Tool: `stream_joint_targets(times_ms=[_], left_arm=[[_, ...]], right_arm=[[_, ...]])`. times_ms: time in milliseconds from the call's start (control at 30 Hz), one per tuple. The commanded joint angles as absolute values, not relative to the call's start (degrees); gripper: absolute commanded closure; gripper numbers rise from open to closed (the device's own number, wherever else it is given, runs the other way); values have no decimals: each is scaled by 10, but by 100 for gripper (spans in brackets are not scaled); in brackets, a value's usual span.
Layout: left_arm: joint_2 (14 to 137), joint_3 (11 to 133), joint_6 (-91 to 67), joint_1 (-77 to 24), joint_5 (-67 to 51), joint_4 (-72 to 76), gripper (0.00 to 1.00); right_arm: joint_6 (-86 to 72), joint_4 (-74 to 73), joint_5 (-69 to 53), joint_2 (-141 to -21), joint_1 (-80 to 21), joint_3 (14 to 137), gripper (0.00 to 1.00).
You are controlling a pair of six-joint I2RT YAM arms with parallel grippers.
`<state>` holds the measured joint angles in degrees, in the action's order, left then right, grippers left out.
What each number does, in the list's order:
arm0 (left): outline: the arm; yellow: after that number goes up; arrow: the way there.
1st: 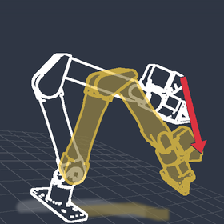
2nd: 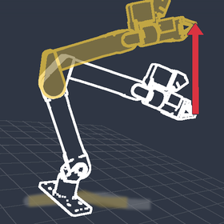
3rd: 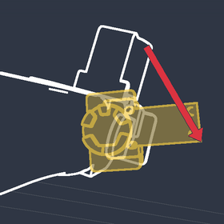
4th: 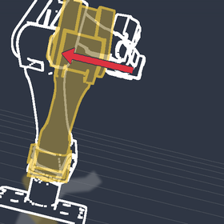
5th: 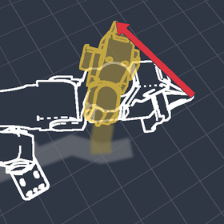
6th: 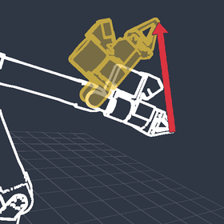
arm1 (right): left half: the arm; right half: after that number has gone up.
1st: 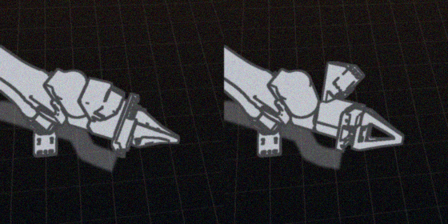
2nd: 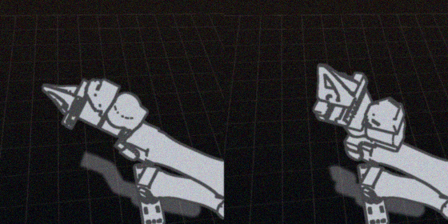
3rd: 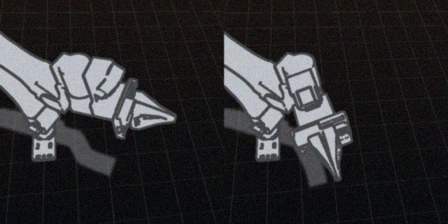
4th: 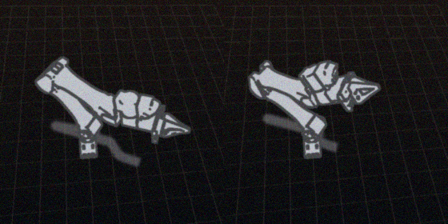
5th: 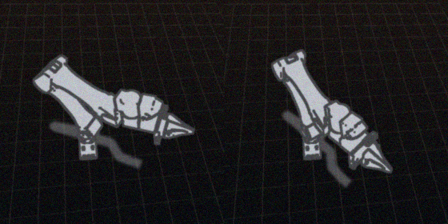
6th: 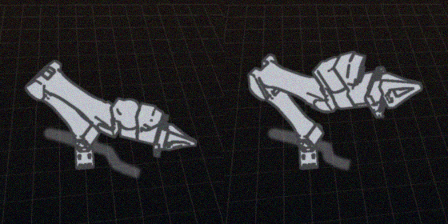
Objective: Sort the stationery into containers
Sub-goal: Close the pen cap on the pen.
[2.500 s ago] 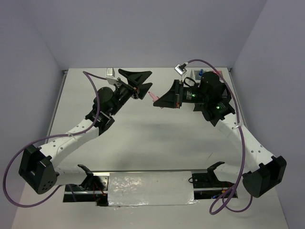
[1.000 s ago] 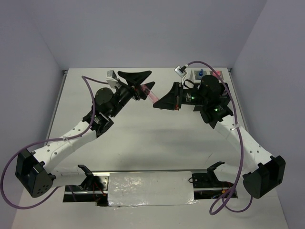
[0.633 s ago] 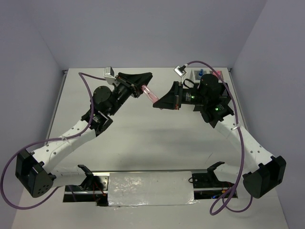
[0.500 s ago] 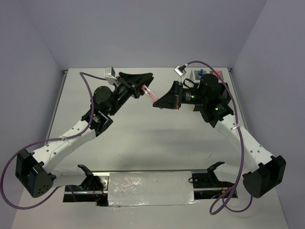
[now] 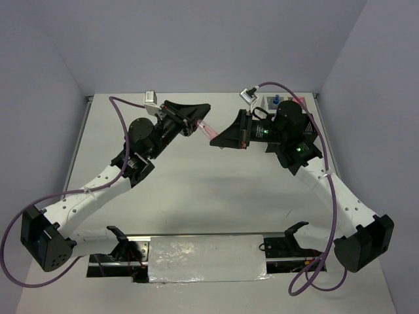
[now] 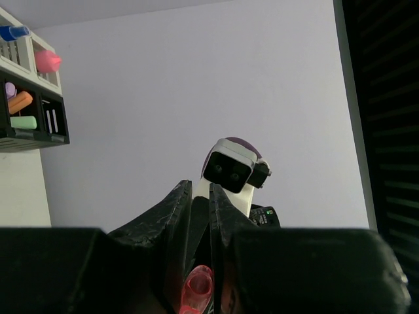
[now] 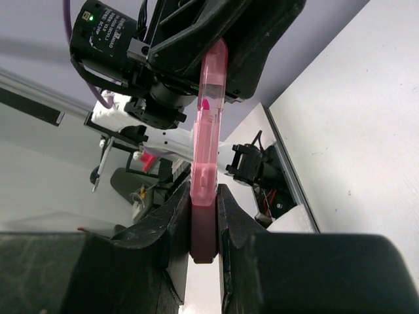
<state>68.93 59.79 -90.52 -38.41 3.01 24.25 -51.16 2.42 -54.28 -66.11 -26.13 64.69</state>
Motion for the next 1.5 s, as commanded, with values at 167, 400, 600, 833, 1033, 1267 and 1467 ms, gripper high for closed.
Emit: stream_joint_targets(times_ms=[167,400,600,833,1033,1267,1467], left_arm=[[671,618,-866,-389,18,279,97],[673,623,-857,-390,14,284,100],[679,628,-838,-393,4,303,100],[680,635,-809,-408,7,308,100],[689,618,-811,-420,3,344,100],[713,608,-796,-460,-38,370,100],[713,598,-759,-488,-71,360,100]], right_arm=[[-504,31,-517,-651,-265,678,100],[-506,27,-516,-656,-265,681,100],[-509,27,-511,-661,-265,686,100],[-530,42,-512,-674,-265,702,100],[-545,54,-507,-693,-264,728,100],[-567,99,-533,-762,-265,810,100],[-550,67,-558,-832,-267,911,100]])
